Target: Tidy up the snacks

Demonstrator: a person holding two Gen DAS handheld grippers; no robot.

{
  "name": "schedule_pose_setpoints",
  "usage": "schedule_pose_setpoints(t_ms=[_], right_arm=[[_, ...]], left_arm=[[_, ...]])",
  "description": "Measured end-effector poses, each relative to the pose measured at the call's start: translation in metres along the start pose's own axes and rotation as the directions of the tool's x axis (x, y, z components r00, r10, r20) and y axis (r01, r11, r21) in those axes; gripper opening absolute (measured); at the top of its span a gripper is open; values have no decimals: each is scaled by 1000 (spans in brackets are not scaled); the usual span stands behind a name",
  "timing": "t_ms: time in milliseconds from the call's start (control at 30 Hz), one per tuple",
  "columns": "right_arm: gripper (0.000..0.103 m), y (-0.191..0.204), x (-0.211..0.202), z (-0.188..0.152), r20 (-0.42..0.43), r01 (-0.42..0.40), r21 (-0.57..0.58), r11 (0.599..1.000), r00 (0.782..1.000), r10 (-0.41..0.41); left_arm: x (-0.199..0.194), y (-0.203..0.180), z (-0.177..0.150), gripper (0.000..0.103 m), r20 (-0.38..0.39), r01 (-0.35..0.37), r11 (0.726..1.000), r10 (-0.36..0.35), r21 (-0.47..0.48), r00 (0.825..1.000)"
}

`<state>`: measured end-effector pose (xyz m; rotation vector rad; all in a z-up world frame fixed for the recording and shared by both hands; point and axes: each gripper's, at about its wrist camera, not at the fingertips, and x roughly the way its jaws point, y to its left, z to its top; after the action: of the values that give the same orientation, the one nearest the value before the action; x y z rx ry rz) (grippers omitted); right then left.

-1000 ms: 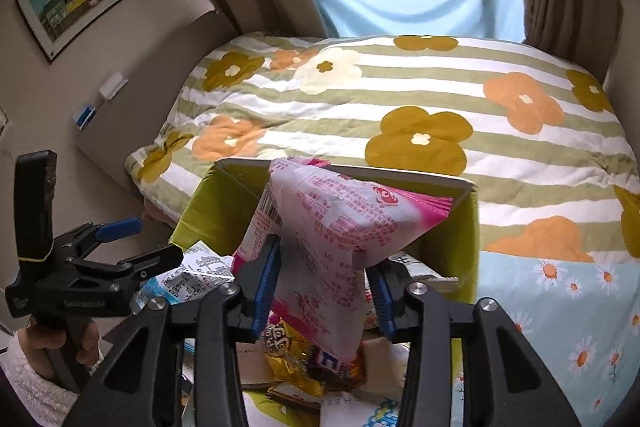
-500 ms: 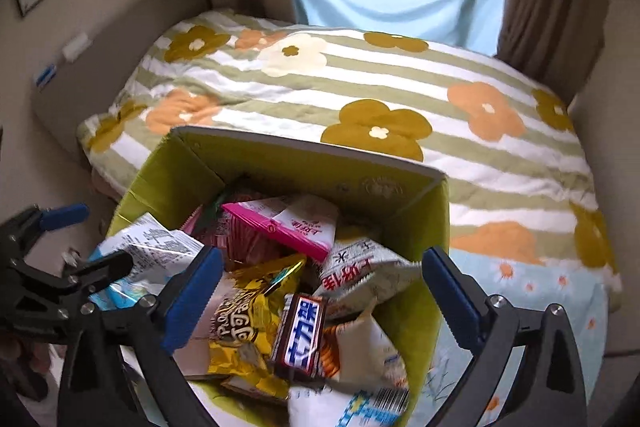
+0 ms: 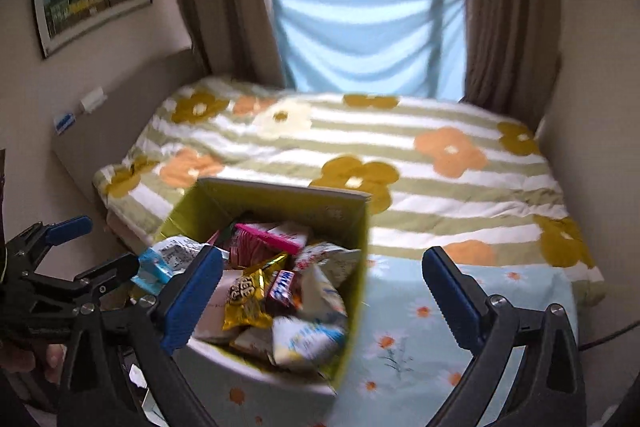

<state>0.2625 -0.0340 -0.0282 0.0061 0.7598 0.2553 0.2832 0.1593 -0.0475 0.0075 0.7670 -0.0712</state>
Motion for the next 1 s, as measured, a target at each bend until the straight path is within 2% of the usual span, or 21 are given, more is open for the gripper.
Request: schedule_pose_setpoints(t_ms=[133,233,333,433,633,1000], right_arm=[[102,-18,-65,-17,83,68,24,997,994,-70],[102,-28,-108,-39,125,107,37,994,986,-111],[102,-35,-132,-60,131,150,50,987,979,-155],[102,-35,-149,-82,130,205,50,977,969,-210],[102,-36,-178,-111,171,227,84,970,956,-238],[102,-42,-203,-127,201,228,116,967,948,-247]], left_arm=[[-57,-37,-12,103,121,-19,1000,18,6,992],[-85,-52,-26,103,161,3,1000,-1,-8,987],[-111,-68,-44,103,189,31,999,-28,-10,982],[-131,-81,-64,103,212,33,999,-32,-4,977],[-155,-97,-95,103,234,33,999,-36,15,972],[-177,-114,-106,103,263,21,999,-32,43,964]])
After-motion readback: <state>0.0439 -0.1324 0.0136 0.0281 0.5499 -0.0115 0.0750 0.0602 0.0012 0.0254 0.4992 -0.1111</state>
